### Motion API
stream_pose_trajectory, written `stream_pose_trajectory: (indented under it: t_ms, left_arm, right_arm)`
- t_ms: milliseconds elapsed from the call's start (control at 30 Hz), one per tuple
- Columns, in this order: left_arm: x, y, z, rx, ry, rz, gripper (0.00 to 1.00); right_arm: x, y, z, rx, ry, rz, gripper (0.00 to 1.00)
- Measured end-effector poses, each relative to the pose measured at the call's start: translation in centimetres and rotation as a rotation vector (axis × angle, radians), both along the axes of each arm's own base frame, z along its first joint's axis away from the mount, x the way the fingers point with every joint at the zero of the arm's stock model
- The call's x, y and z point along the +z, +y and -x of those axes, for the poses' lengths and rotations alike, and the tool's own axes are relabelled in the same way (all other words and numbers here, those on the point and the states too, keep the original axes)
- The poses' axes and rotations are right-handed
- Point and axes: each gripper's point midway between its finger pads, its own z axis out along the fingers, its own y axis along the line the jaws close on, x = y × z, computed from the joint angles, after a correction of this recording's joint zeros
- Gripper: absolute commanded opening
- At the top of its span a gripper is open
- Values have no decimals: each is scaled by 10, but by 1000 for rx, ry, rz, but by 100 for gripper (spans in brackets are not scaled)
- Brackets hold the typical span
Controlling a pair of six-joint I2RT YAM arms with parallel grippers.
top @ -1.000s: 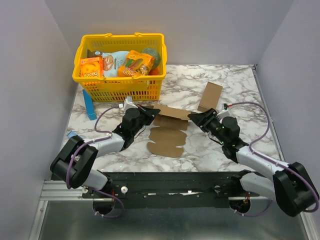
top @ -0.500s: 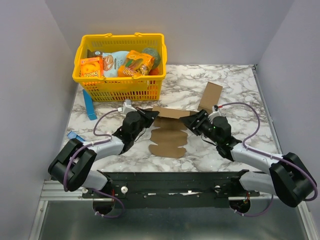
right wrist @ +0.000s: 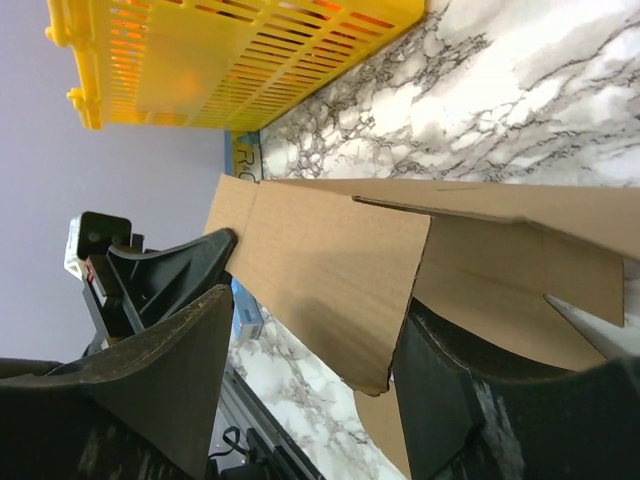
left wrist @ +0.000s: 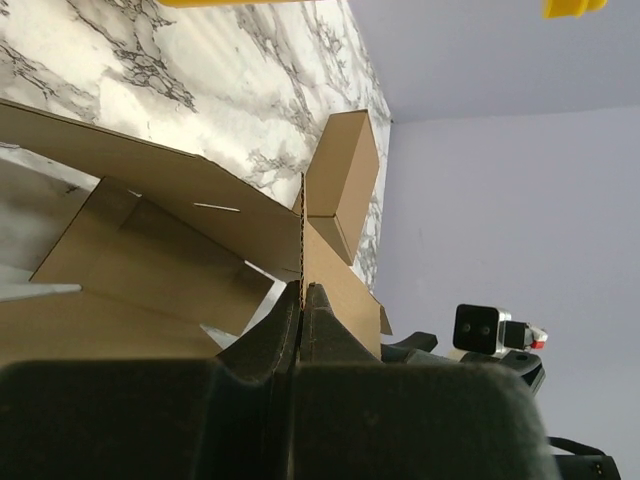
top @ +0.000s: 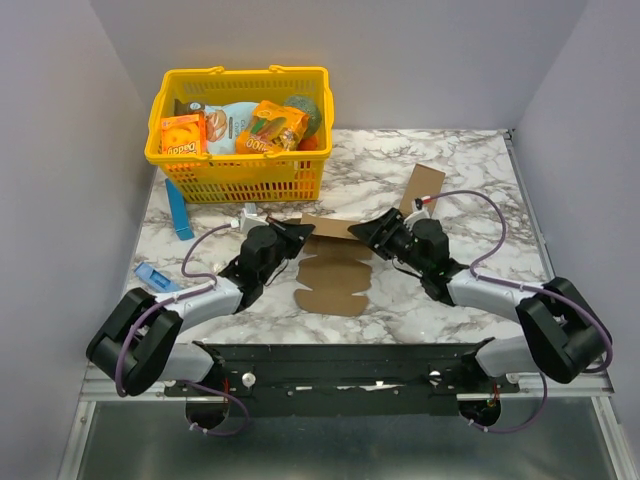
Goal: Fold the paper box
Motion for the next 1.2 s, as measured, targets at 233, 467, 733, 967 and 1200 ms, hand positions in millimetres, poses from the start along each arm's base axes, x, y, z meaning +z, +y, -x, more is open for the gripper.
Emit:
stream_pose_trajectory:
  t_ms: [233, 467, 733, 967, 1200]
  left_arm:
    - [-13, 0, 1, 8, 34, 19, 0]
    - [-16, 0, 3, 6, 39, 26, 0]
    - [-15, -1, 3, -11, 26, 12, 9]
    - [-17, -4, 5, -68, -3, -59, 64]
    - [-21, 6, 10, -98, -20, -202, 83]
  right_arm:
    - [-1, 8, -11, 0, -7, -17, 61]
    - [-1, 10, -14, -3, -28, -38, 47]
    - [-6, 9, -15, -21, -28, -83, 35]
    - [-13, 8, -13, -31, -22, -124, 20]
    - [-3, 5, -15, -45, -63, -137, 18]
